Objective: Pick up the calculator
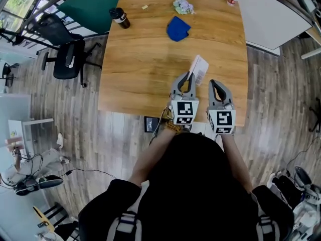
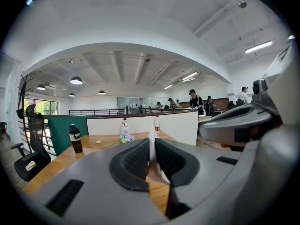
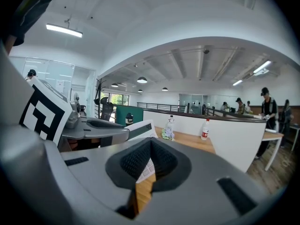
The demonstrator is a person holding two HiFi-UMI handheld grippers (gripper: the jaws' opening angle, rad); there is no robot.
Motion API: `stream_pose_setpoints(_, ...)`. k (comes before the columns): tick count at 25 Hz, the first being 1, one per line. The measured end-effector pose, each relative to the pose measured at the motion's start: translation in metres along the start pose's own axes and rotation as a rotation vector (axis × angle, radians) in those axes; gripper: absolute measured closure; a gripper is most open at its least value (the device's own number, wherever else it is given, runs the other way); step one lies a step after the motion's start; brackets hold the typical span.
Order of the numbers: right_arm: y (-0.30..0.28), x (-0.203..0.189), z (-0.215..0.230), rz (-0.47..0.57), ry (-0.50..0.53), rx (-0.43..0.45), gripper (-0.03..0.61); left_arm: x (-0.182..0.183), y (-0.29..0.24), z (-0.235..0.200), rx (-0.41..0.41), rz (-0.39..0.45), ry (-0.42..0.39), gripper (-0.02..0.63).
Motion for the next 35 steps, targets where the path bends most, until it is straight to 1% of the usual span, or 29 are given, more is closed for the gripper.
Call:
stream_pose_setpoints(5, 0.004, -0.011, 0.0, -0.012, 0.008, 0.024, 0.572, -0.007, 0.0, 0.011, -0.001, -0.008, 0.001, 0.56)
stream_pose_setpoints(14, 0.007, -0.021, -0.013, -0.015, 0.005, 0.056, 0.572, -0.021, 0.016, 0.005, 0.024, -0.037, 0.006, 0.56)
stream_pose_setpoints(21, 0.016, -0.029, -0.014, -0.02, -0.009, 0.048, 0.572, -0.033, 0.02, 0.01, 0.012, -0.056, 0.008, 0.559)
stream_pose_setpoints(24, 0.016, -0.035, -0.012, -0.037, -0.013, 0.044, 0.572, -0.035, 0.018, 0.011, 0.005, -0.065, 0.009, 0.559)
stream_pose_setpoints(31, 0.015, -0.034, -0.016, -0.041, -0.033, 0.05, 0.572, -0.04, 0.019, 0.014, -0.01, -0.079, 0.005, 0.56)
stream_pose_setpoints(35, 0.018, -0.038, -0.018, -0.048, -0.033, 0.063, 0.572, -0.045, 0.025, 0.015, 0.001, -0.092, 0.019, 0.56)
Point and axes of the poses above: the fingertips, and each gripper's own axes: y backward along the fingers, z to its right, x out of its top, the point moved 2 cm from there along y, backward along the fingers, and after that the axes turned 10 degrees about -x, right-handed, at the moved point
